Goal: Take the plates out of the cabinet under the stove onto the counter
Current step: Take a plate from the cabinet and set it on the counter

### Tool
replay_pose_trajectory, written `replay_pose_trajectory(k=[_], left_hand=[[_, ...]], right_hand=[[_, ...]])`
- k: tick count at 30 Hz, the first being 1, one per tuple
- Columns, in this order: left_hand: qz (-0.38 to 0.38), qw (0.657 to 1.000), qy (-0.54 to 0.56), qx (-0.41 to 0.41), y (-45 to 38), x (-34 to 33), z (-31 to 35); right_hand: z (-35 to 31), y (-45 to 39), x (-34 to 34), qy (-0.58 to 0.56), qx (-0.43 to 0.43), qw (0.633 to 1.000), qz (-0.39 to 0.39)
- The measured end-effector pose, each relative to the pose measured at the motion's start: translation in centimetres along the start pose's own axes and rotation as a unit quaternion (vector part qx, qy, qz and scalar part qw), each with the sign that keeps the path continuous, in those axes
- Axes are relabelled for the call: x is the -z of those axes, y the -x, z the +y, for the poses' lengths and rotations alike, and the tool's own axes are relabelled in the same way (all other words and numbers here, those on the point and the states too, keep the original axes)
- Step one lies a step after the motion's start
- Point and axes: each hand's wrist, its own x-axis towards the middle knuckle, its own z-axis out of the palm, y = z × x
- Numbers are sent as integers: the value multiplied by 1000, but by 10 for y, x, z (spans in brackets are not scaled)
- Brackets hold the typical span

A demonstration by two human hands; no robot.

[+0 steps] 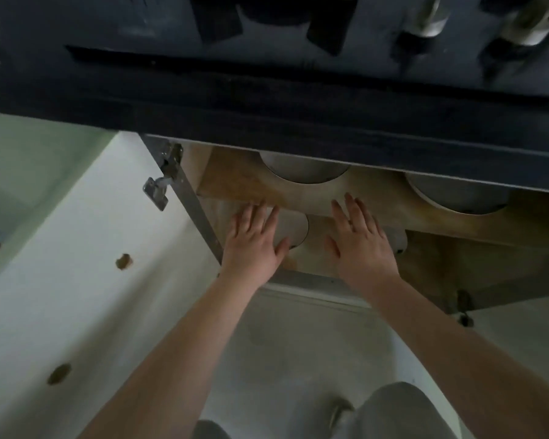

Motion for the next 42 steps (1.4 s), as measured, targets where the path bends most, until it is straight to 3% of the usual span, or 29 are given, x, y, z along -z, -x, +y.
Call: replay_pose_trajectory(k=[6,12,25,30,32,36,42], left_hand=[[108,994,19,-3,-33,-53,-6],[242,969,-20,-52,-46,-60,-14],[177,980,-63,-60,-42,-53,-20],[159,982,-68,-78,-47,-48,-21],[145,984,-55,-83,-50,-40,-22],[114,990,-6,-86,-54,-24,-25],[68,994,32,-78,-55,-17,-28]], right_hand=[[10,-23,-46,-4,3,996,86],[15,-42,-72,35,13,983,177],[11,-40,-74,45,9,983,180],[13,-61,-50,-26,-16,976,216],[12,-70,-40,-103,-53,971,207],[11,-89,-25,-381,-154,899,152],[9,-113,-12,-524,-212,823,63]])
